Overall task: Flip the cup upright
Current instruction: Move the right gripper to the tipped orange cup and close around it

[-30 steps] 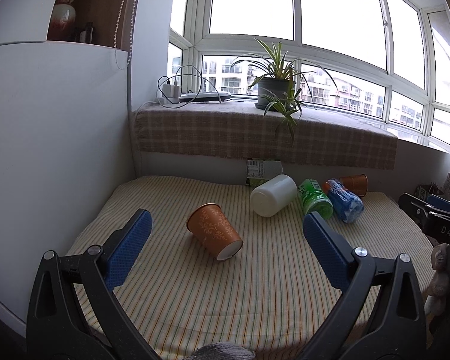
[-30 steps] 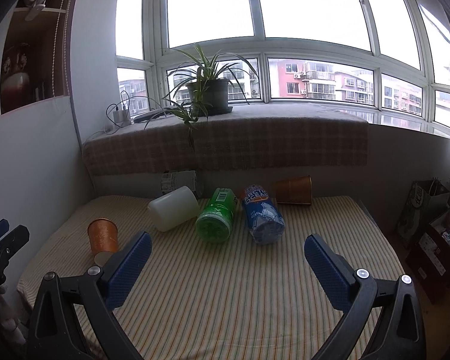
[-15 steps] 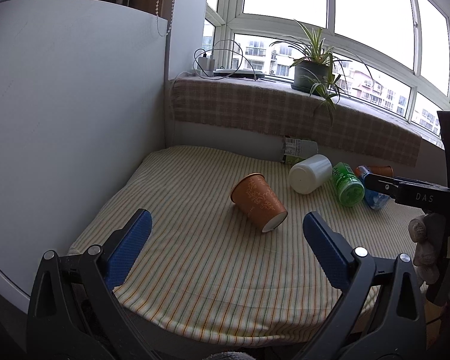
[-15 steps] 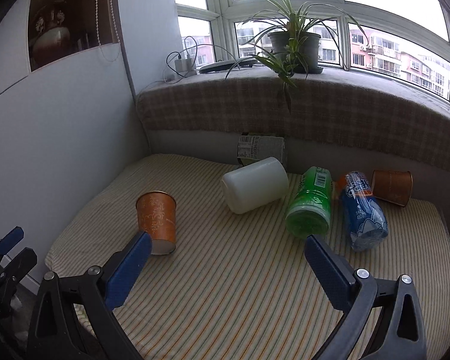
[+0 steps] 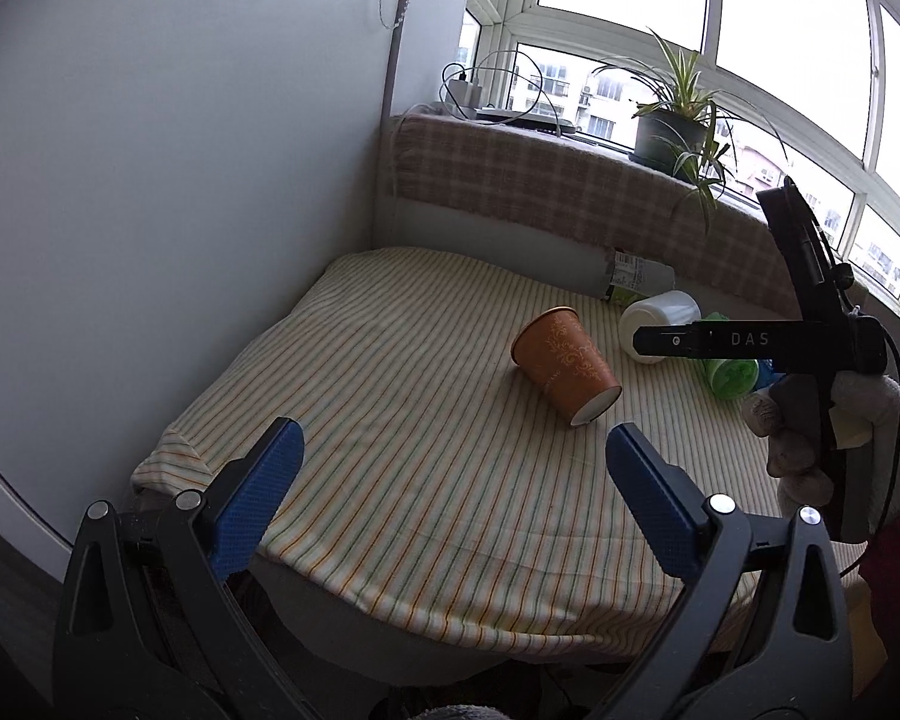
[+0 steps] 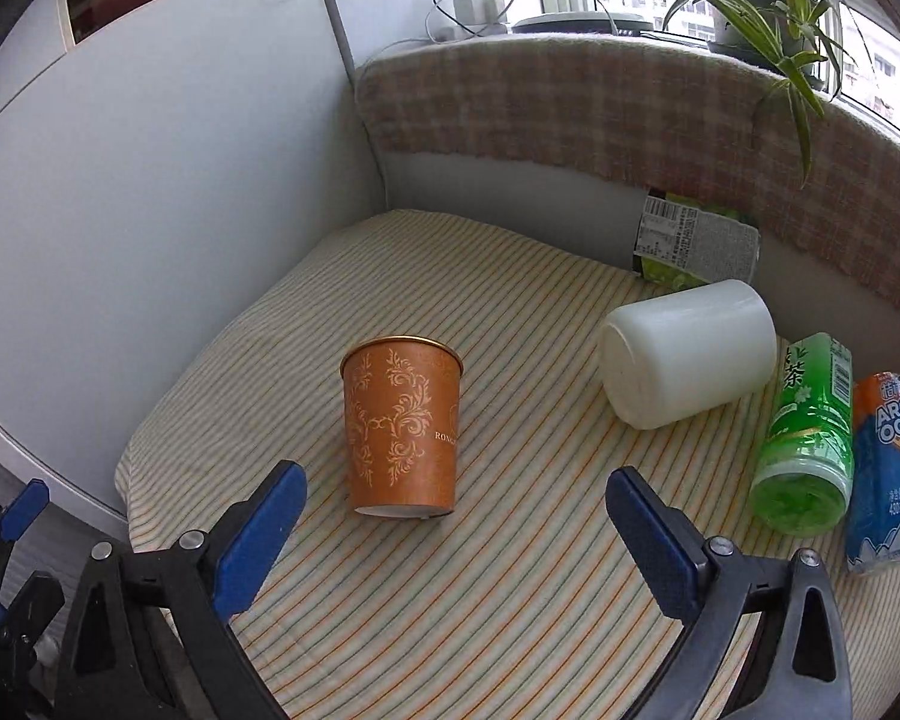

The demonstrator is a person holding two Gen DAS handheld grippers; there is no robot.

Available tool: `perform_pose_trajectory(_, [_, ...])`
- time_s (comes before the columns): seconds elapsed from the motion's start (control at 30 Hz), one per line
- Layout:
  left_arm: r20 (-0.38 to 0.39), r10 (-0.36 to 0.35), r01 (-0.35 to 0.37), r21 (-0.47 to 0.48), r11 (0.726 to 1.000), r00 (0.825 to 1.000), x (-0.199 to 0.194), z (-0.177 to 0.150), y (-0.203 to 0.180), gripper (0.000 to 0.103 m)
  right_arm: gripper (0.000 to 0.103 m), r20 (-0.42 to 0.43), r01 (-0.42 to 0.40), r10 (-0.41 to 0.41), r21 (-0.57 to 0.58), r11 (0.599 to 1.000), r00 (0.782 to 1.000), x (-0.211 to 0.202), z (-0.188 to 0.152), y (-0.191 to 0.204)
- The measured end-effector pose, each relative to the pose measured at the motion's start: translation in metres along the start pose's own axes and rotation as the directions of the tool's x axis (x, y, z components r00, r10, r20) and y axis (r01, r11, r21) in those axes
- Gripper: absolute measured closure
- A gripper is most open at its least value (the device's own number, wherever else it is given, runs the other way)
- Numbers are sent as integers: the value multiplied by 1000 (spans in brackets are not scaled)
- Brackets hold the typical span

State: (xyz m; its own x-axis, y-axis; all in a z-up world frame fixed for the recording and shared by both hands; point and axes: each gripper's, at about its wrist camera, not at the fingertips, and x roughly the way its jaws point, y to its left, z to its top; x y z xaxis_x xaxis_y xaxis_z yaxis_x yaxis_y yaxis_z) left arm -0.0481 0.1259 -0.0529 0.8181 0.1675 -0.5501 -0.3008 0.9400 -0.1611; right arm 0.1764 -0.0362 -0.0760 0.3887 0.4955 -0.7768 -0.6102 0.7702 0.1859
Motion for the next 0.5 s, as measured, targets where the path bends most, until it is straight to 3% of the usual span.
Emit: perform_pose_trajectory(0.5, [-21,24,-25,-43,999,999,5,-4,16,1,11,-203,-80,77,-7,997,976,73,27,14])
